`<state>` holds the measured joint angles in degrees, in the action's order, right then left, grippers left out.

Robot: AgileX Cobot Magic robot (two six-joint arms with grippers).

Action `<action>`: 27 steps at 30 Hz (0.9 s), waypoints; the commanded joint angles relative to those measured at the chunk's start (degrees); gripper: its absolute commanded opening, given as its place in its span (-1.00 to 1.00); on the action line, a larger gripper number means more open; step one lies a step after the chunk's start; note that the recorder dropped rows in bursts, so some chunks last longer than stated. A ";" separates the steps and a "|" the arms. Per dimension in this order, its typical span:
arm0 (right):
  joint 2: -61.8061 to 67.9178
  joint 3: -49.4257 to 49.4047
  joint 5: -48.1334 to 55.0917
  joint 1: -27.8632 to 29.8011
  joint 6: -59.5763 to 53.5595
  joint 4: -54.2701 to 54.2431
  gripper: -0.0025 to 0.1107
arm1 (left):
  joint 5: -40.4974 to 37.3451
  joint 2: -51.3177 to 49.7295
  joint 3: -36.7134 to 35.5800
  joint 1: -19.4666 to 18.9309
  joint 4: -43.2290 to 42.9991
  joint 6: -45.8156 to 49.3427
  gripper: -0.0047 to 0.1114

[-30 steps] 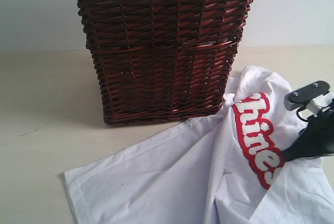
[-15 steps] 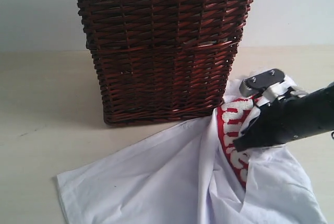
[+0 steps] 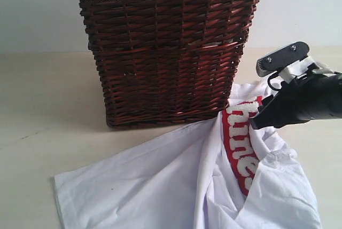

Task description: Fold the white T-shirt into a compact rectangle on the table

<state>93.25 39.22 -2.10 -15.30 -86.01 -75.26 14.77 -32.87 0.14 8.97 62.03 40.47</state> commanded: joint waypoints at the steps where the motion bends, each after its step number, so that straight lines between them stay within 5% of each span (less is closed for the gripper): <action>1: 1.21 0.05 -0.85 0.09 0.59 -8.21 -0.11 | 0.19 -0.21 -0.14 0.32 0.10 -0.22 -0.92; 6: -2.30 -1.83 -3.11 1.55 -2.44 -8.80 -0.11 | 0.19 -0.21 -0.14 0.32 0.10 -0.22 -0.92; 14: -4.31 -9.58 10.76 13.96 -2.84 -3.59 -0.39 | 0.19 -0.21 -0.14 0.32 0.10 -0.22 -0.92; 19: -0.47 -8.40 20.98 16.94 -2.30 -2.43 -0.43 | 0.19 -0.21 -0.14 0.32 0.10 -0.22 -0.92; 27: 4.94 -3.99 19.82 16.94 -2.30 -2.34 0.07 | 0.19 -0.21 -0.14 0.32 0.10 -0.22 -0.92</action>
<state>97.68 33.60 19.45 1.27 -88.19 -77.81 14.77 -32.87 0.14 8.97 62.03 40.47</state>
